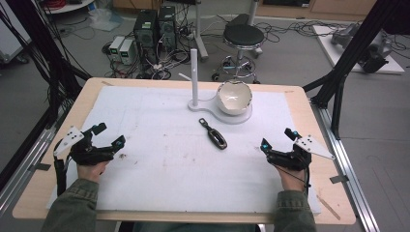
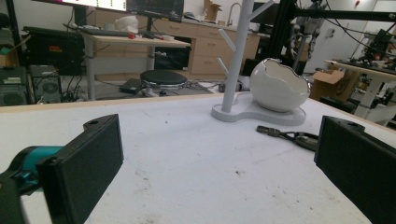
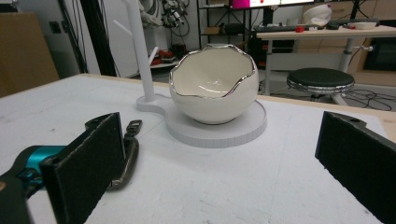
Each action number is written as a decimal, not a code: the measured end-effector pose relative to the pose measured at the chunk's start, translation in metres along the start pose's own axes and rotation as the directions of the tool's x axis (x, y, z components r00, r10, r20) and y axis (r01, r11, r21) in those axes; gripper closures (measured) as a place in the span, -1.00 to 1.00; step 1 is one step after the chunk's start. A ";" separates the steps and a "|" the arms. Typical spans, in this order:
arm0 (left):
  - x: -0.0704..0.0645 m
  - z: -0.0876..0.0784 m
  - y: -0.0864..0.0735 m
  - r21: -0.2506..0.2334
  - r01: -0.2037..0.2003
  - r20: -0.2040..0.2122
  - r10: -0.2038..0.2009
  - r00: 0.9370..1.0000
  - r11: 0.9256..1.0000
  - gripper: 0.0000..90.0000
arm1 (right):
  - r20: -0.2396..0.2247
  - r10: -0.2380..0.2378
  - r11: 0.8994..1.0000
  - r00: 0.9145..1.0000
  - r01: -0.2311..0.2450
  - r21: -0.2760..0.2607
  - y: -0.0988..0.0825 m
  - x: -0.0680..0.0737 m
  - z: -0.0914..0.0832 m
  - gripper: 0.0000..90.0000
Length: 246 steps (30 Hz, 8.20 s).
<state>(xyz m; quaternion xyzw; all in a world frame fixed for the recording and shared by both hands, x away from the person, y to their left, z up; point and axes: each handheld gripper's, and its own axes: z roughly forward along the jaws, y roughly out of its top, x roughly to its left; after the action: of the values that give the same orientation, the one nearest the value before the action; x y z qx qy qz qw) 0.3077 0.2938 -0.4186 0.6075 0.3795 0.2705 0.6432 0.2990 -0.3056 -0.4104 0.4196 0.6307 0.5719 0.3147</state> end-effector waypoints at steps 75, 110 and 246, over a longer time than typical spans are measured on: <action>0.000 0.003 -0.002 0.012 -0.022 -0.046 0.023 0.999 1.000 -0.96 | -0.206 -0.104 0.966 0.973 0.149 0.214 0.065 0.068 0.094 -0.99; -0.002 0.005 -0.005 0.035 -0.025 -0.029 0.026 0.999 0.999 -0.96 | -0.333 -0.147 0.749 0.931 0.325 0.577 0.066 0.106 0.205 -0.98; -0.002 0.009 -0.009 0.071 -0.031 -0.014 0.032 0.999 0.997 -0.96 | -0.329 -0.058 0.778 0.943 0.249 0.577 0.125 0.110 0.205 0.56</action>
<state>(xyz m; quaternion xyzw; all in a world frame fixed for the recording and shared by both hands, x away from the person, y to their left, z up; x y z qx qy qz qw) 0.3128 0.2863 -0.4271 0.6339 0.3841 0.2713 0.6140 0.4499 -0.1146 -0.3087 0.3557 0.8530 0.3652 0.1116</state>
